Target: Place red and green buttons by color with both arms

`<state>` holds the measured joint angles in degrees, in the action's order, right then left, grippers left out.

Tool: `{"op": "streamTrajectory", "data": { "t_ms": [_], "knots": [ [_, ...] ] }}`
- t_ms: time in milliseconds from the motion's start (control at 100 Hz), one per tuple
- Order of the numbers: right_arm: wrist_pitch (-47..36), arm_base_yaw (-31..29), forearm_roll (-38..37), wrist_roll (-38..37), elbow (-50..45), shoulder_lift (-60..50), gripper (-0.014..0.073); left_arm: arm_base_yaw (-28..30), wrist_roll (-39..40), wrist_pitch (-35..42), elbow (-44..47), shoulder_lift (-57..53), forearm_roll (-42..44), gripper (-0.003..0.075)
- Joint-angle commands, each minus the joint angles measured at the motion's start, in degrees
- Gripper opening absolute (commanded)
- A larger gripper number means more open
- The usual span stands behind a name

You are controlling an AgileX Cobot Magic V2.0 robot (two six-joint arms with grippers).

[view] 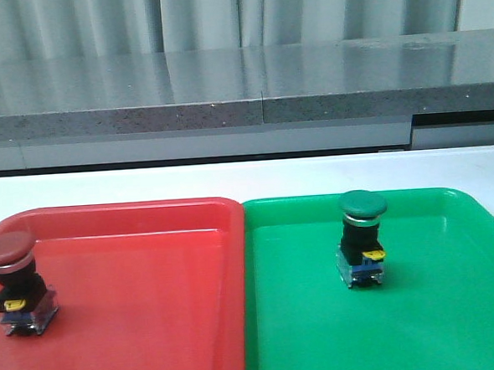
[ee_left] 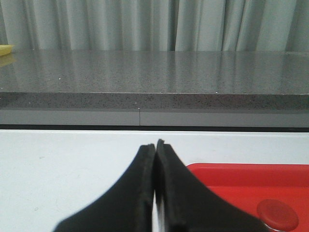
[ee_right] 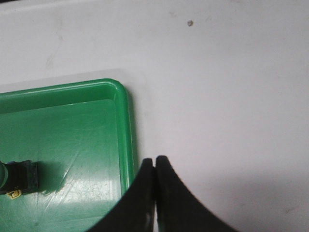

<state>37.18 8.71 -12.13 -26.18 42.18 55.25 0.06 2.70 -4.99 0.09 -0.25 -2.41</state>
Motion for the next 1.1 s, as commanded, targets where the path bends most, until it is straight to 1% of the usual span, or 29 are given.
{"op": "streamTrajectory", "data": {
  "t_ms": [0,220,340,430,560,680,910,1090],
  "knots": [
    [-5.9,-0.5,-2.3,-0.1,-1.3,-5.5,-0.0059,0.0,0.5,5.0,0.7,-1.9,-0.5,-0.002],
    [-13.3,-0.5,-2.3,-0.1,-9.2,-17.7,-0.0059,0.0,0.5,5.0,0.7,-1.9,-0.5,-0.002],
    [-16.0,-0.5,-2.7,-0.1,-12.7,-23.3,-0.0059,0.0,0.5,5.0,0.7,-1.9,-0.5,-0.002],
    [-16.7,-0.5,-3.0,-0.1,-14.5,-27.1,-0.0059,0.0,0.5,5.0,0.7,-1.9,-0.5,-0.002],
    [-17.5,-0.5,-5.8,-0.1,-17.3,-32.2,-0.0064,0.0,0.5,5.0,0.7,-1.9,-0.5,-0.002],
    [-17.9,-0.5,-5.9,-0.1,-18.4,-36.2,-0.0064,0.0,0.5,5.0,0.7,-1.9,-0.5,-0.002],
    [-20.5,-0.5,-11.2,-0.1,-21.2,-42.8,-0.0064,0.0,0.5,5.0,0.7,-1.9,-0.5,-0.002],
    [-20.5,-0.5,-11.7,-0.1,-25.1,-47.4,-0.0064,0.0,0.5,5.0,0.7,-1.9,-0.5,-0.002]
  ]
}}
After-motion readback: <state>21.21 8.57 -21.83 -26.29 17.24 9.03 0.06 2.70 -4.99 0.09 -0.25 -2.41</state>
